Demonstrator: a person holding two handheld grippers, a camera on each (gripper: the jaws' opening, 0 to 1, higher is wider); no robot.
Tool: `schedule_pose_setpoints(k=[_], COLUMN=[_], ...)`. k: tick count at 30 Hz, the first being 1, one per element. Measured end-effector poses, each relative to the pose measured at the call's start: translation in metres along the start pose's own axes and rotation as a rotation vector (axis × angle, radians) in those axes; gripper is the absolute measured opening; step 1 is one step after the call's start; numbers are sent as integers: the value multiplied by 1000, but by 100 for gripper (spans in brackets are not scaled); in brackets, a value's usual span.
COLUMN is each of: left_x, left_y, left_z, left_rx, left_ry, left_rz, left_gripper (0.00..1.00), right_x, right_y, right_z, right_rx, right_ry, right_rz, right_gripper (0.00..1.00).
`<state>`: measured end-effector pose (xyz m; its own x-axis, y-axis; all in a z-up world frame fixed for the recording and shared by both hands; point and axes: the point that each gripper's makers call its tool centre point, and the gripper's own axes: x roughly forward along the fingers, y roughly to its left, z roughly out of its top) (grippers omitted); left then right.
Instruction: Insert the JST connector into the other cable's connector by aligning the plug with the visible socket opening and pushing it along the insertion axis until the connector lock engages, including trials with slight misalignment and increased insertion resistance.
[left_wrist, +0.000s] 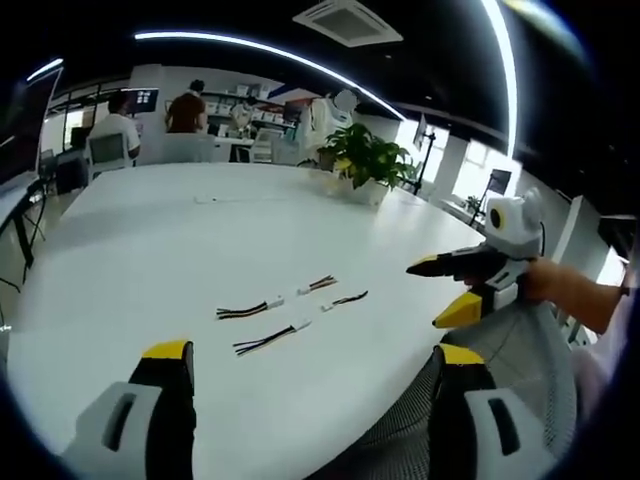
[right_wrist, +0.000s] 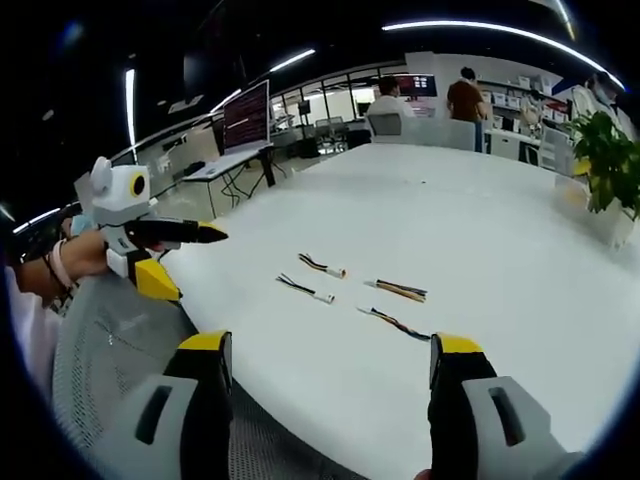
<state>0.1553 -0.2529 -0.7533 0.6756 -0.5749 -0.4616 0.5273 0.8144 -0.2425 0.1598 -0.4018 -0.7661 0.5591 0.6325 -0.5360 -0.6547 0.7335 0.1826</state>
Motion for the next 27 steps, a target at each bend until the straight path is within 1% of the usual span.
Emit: schedule_pose_setpoints(k=[3,5,8,10,15,18,20,22,27], left_x=[-1,-1,1,3,3,4,5,7,8], left_y=[1,1,-1,-2,-1,-2,0,3,11], left_z=[1,2,0,-4,-3,-3,-4,-2,4], left_rx=[-13,-5,3,8,0,-10,6,40,59], left_ry=[-8,-11,-1,24,21,23,41,50,51], left_rz=[0,2,-4,-13,-12,-23,-18,-12,-19], left_gripper=[98,98,98,98,98,98,98,98,98], right_x=[0,0,0,1,1,0,0,0,0], right_y=[0,1,1,2,1,1,0,-1,-2], right_z=[0,0,-1,-1,-1,0,0,2,6], right_rx=[0,2,3,6,21,24,29,38,67], right_ry=[-1,-2,5,8,4,3,-1,-7,-27], right_rz=[1,3,6,9,14,13,13,9,23], right_gripper=[80,80,79,79,79,79,79,79,79])
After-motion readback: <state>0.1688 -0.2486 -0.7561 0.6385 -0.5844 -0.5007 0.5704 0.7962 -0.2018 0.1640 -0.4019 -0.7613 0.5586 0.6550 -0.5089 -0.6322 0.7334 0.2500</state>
